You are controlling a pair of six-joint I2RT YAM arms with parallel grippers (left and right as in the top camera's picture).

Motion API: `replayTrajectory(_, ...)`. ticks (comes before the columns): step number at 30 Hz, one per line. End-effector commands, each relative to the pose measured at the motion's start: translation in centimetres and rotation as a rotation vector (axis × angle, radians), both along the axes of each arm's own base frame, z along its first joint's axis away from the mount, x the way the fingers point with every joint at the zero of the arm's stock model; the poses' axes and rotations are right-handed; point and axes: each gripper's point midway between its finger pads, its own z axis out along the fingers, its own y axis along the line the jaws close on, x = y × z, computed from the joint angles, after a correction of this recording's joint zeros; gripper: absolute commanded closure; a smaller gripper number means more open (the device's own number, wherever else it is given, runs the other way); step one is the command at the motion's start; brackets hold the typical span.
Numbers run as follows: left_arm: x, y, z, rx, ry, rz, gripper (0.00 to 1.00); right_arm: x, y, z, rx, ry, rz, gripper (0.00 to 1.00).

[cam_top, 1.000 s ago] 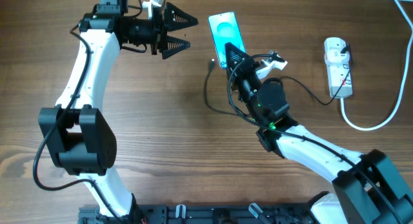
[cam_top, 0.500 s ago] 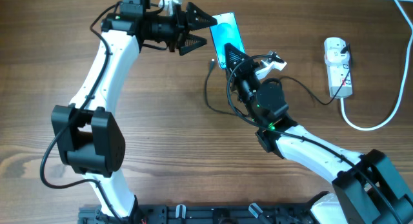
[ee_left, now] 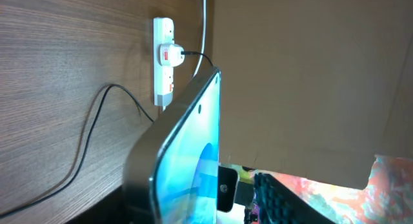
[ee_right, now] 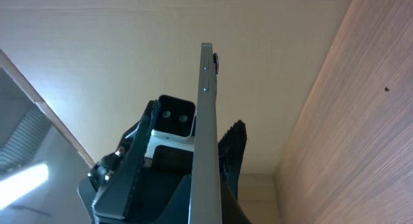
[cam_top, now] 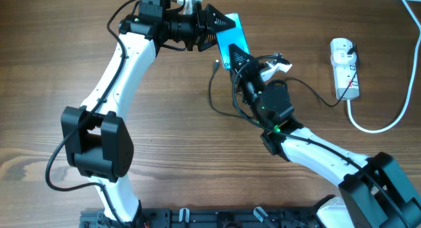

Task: Plug charger to phone and switch on socket

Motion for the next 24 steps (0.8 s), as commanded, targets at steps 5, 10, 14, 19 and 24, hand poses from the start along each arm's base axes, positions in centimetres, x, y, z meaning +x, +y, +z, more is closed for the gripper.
replayTrajectory(5,0.22,-0.52,0.05,0.006,-0.012,-0.002,0.56,0.31,0.26,0.62,0.108,0.027,0.003,0.95)
replayTrajectory(10,0.16,-0.67,0.01,0.008,-0.013,-0.003,0.66,0.3,0.28,0.63,0.125,0.034,0.007,0.96)
replayTrajectory(14,0.17,-0.65,-0.01,0.009,-0.013,-0.002,0.73,0.29,0.3,0.63,0.129,0.036,0.008,0.96)
replayTrajectory(19,0.19,-0.68,-0.05,0.012,-0.013,0.0,0.8,0.28,0.31,0.63,0.171,0.055,0.013,0.96)
replayTrajectory(24,0.27,-0.64,-0.13,0.016,-0.013,0.004,0.91,0.26,0.37,0.62,0.17,0.055,0.016,0.96)
